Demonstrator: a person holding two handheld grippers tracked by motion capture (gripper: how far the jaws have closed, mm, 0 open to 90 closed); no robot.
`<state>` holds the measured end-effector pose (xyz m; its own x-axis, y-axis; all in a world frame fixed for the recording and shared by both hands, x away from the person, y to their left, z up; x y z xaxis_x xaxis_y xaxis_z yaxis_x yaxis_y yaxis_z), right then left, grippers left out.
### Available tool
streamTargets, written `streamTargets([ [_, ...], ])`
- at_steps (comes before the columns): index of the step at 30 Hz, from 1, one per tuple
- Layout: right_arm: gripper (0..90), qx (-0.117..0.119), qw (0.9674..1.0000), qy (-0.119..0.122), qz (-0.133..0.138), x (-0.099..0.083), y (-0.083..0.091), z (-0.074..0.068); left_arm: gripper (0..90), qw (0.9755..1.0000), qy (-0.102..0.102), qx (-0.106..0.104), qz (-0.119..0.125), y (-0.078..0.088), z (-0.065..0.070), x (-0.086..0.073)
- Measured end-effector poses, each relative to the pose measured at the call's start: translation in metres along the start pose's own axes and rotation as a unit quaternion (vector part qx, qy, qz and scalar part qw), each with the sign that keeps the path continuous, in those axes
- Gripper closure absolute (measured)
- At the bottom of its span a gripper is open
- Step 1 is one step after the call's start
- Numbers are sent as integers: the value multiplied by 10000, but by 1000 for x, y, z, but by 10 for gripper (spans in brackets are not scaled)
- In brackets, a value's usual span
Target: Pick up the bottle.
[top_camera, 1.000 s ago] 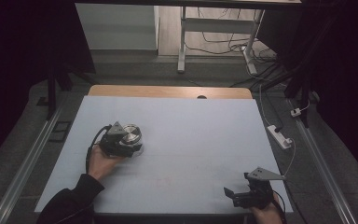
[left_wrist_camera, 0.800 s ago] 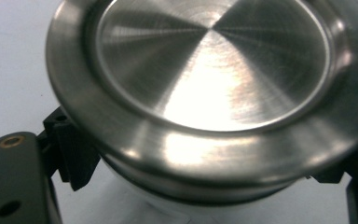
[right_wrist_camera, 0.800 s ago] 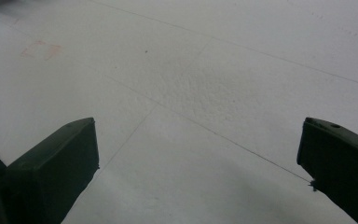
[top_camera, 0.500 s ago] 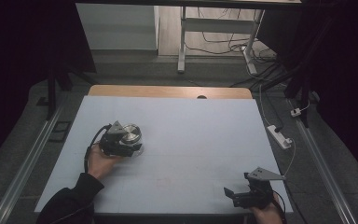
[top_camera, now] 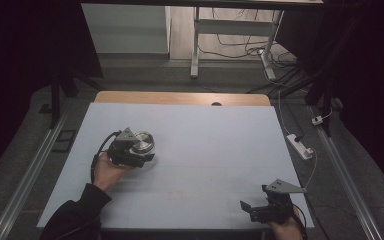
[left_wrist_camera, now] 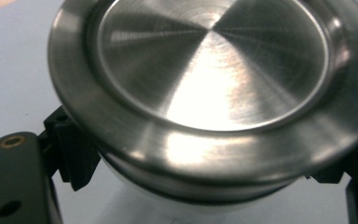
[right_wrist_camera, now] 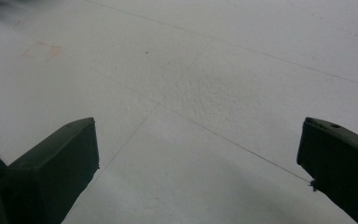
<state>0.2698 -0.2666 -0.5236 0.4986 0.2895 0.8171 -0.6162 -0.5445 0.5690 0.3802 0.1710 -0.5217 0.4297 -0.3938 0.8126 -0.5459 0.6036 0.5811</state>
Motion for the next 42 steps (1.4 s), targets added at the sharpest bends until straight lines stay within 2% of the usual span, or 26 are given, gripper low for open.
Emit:
streamTargets([
  [10, 0, 2, 10000, -22, 3, 0, 0, 0, 151, 9997, -182, -163, -23, 4, 7, 15],
  [20, 0, 1, 10000, -40, 6, 0, 0, 1, 151, 9989, -316, -333, 52, 6, 15, 35],
  [31, 0, 5, 10000, -29, 15, 0, 0, 1, 151, 9970, -564, -523, 90, 3, 38, 57],
  [42, 0, 9, 10000, -28, 15, 0, 0, 0, 151, 9947, -715, -732, 79, -1, 57, 70],
])
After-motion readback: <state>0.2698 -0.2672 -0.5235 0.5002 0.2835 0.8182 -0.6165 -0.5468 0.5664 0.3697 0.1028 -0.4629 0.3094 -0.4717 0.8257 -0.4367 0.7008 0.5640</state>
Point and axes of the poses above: each handheld gripper's, and its own axes: y roughly backward along the jaws, x roughly out of its top, z roughly to its right, the point moved 4 cm from there along -y, roughly forward along the jaws, and after that the axes turned 5 degrees about z, right-handed, at the moved point
